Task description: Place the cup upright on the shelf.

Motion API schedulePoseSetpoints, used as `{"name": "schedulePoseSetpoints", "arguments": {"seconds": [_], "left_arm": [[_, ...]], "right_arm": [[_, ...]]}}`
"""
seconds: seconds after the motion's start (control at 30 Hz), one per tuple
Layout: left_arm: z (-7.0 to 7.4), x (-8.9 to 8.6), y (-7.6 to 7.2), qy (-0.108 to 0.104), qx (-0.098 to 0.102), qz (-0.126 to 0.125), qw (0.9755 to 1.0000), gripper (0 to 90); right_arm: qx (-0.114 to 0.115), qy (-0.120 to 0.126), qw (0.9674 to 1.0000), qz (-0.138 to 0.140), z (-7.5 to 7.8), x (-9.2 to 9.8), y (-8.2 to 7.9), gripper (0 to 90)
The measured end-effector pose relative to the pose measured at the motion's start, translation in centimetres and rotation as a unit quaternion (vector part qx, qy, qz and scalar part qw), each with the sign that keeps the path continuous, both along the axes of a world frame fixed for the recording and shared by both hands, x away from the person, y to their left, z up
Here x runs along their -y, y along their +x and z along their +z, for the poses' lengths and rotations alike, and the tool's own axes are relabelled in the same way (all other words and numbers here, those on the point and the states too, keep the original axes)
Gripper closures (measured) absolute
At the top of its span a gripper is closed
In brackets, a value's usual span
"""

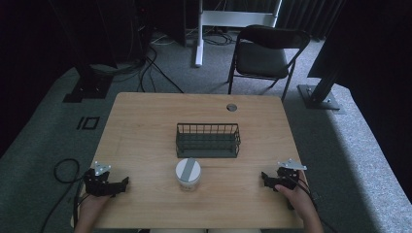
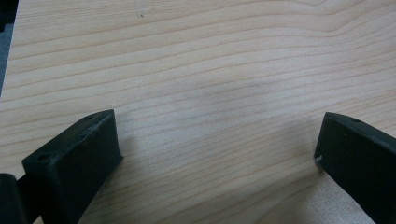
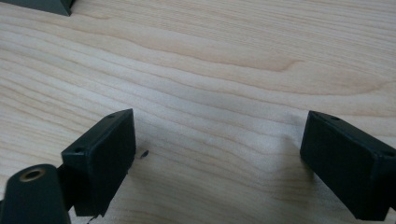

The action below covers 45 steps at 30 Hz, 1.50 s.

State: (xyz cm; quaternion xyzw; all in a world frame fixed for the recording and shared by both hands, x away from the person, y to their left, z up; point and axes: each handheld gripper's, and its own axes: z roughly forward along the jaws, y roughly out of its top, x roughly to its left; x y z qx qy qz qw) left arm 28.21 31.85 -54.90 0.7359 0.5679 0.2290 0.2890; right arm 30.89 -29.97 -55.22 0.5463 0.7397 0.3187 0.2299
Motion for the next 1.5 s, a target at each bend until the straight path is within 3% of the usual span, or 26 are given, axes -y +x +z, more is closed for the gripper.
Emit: {"name": "schedulePoseSetpoints", "arguments": {"seconds": [0.17,0.67,1.07,1.5], "left_arm": [[0.0,0.0,0.0,0.000,0.000,0.000,1.0000,0.2],[0.0,0.0,0.0,0.000,0.000,0.000,1.0000,0.2],[0.0,0.0,0.0,0.000,0.000,0.000,1.0000,0.2],[0.0,0.0,0.0,0.000,0.000,0.000,1.0000,0.2]], "right_arm": [[0.007,-0.006,1.0000,0.003,0.0,-0.3,0.1,10.3],[0.038,0.019,0.9983,0.039,1.6,-2.0,0.1,10.3],[0.050,0.033,0.9945,0.086,2.2,-4.0,-0.2,10.4],[0.048,0.048,0.9875,0.142,2.2,-7.2,-0.6,10.8]]}}
